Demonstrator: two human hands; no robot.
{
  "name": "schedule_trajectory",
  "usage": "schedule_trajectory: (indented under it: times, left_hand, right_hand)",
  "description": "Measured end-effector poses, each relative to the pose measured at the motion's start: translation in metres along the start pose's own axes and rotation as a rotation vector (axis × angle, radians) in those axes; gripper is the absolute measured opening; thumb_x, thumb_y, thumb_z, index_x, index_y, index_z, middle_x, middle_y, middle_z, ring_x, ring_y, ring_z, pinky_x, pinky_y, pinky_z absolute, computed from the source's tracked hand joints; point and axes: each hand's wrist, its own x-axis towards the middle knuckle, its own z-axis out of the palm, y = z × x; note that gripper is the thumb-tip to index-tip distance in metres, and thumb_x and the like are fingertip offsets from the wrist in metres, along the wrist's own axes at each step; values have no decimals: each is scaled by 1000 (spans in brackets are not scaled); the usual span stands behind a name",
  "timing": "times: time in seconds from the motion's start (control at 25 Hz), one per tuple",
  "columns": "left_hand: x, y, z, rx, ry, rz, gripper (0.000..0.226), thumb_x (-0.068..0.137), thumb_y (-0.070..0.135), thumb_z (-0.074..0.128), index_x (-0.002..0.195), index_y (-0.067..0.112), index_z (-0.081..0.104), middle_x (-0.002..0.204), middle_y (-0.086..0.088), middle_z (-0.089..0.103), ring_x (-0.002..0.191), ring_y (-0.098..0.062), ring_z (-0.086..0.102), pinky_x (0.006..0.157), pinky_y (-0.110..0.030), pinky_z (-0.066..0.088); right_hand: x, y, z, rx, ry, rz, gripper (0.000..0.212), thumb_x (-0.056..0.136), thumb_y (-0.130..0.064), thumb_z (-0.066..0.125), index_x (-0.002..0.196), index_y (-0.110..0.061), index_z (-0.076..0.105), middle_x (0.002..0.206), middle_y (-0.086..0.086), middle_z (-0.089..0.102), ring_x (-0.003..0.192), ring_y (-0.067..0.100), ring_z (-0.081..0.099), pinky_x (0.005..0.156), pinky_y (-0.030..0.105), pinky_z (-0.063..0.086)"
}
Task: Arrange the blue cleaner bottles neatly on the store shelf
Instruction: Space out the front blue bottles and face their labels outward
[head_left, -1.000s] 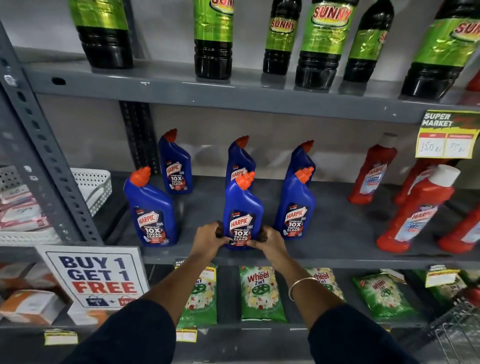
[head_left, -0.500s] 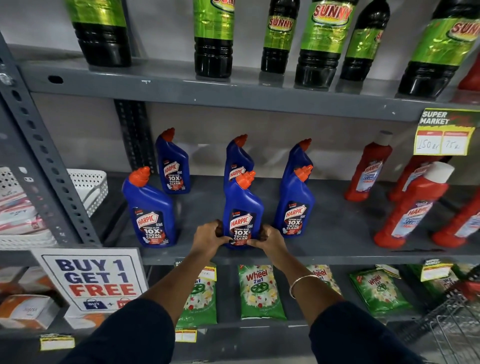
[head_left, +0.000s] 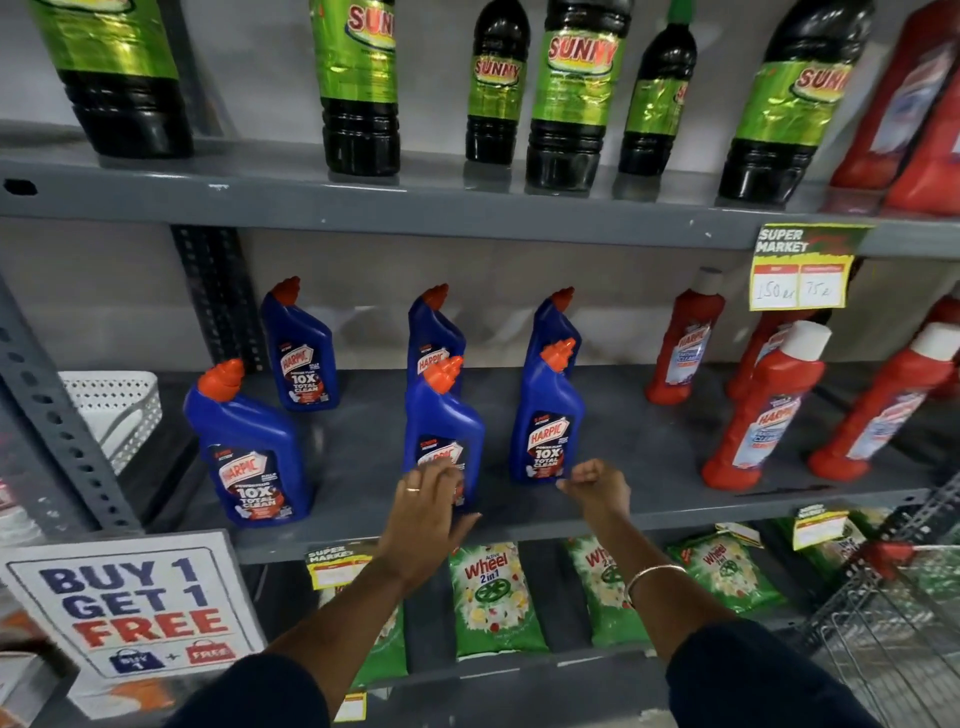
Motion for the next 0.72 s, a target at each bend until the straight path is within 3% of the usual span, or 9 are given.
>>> schedule_trajectory:
  times: [0.08, 0.12, 0.2, 0.24, 0.36, 0.56, 0.72]
  left_hand:
    - [20, 28, 14, 11, -60, 76, 49, 67, 35, 75, 105, 11, 55, 106, -10, 64, 91, -25, 64, 79, -33, 55]
    - [32, 42, 24, -51, -89, 29, 47, 71, 30, 73, 108, 9, 54, 111, -11, 61, 97, -26, 62, 84, -34, 54]
    - [61, 65, 42, -335, -174, -310, 43, 80, 19, 65, 116, 4, 47, 121, -16, 55, 109, -29, 55, 93, -37, 46]
    - [74, 71, 50, -427, -191, -484, 42, 82, 15, 62, 118, 2, 45, 122, -19, 55, 112, -31, 54, 94, -38, 44]
    - [100, 73, 68, -471, -238, -745, 37, 84, 15, 60, 115, -2, 49, 121, -22, 60, 111, -33, 57, 90, -37, 44]
    - [104, 88, 77, -431, -240, -790, 28, 78, 17, 68, 97, -2, 59, 104, -20, 67, 87, -24, 60, 69, -27, 42]
    - [106, 104, 76, -482, -260, -785, 27, 74, 12, 71, 97, -2, 64, 101, -18, 70, 79, -13, 57, 55, -12, 40]
  right_hand:
    - [17, -1, -12, 28, -53, -15, 32, 64, 7, 78, 92, 3, 62, 85, 11, 59, 69, 17, 54, 66, 22, 52]
    - [26, -3, -15, 73, -109, -18, 40, 65, 12, 75, 102, 10, 59, 91, 14, 58, 69, 18, 53, 75, 28, 54]
    - [43, -3, -20, 99, -239, -56, 49, 67, 17, 71, 112, 15, 53, 100, 22, 58, 77, 22, 56, 91, 48, 49]
    - [51, -1, -20, 51, -294, -106, 49, 67, 14, 72, 113, 13, 54, 104, 24, 62, 84, 23, 58, 92, 48, 49]
    - [68, 3, -20, -50, -425, -235, 44, 68, 2, 77, 109, 3, 62, 109, 22, 69, 90, 17, 60, 80, 32, 54]
    - [84, 17, -30, -29, -456, -249, 39, 68, -4, 78, 103, 1, 64, 106, 22, 71, 93, 24, 64, 91, 47, 52]
    - [84, 22, -51, 8, -463, -238, 36, 67, -3, 78, 100, 0, 66, 103, 20, 72, 85, 16, 62, 78, 32, 52]
